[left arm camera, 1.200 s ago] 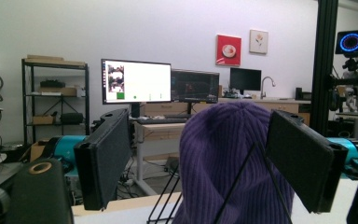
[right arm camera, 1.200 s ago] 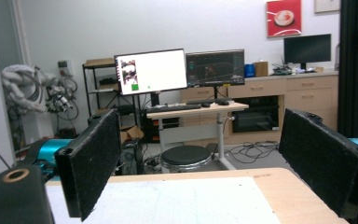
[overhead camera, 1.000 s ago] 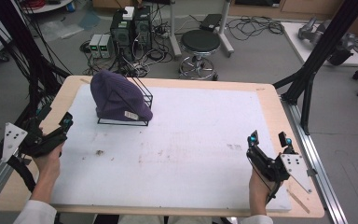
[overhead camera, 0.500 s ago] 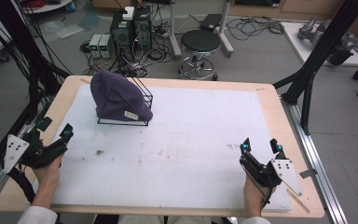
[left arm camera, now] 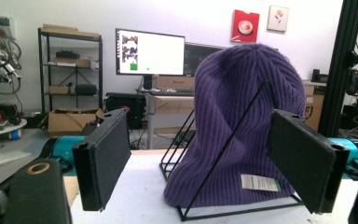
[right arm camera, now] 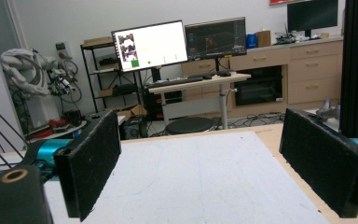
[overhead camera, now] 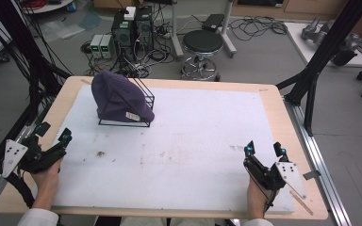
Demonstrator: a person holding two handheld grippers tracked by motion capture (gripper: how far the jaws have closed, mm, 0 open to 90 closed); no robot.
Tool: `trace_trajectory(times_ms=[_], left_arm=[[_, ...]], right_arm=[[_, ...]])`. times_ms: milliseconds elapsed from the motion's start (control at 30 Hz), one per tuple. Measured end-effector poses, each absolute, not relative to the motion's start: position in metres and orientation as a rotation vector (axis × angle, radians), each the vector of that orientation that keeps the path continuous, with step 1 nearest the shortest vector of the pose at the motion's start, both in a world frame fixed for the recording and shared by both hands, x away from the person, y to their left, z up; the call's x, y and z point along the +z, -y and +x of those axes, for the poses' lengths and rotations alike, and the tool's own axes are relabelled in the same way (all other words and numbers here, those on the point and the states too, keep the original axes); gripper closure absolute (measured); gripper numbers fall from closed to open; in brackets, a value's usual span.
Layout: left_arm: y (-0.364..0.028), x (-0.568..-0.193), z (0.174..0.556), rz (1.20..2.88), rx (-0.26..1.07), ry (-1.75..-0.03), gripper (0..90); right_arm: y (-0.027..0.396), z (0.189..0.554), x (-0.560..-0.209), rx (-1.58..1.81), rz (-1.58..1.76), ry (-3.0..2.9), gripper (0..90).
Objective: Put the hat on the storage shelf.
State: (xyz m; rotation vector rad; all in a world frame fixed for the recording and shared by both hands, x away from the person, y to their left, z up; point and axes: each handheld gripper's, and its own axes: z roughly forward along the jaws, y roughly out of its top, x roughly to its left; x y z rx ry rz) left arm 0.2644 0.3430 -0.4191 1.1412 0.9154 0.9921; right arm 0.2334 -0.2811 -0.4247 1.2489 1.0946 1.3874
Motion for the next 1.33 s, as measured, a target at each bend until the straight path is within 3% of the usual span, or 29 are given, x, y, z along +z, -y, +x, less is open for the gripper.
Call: trace_trajectory(times_ms=[1333], left_arm=[[-0.3402, -0.4245, 0.2685, 1.170, 0.960, -0.927, 21.9]], right_arm=[[0.2806, 0.2350, -0.4287, 1.389, 1.260, -1.163, 11.8]])
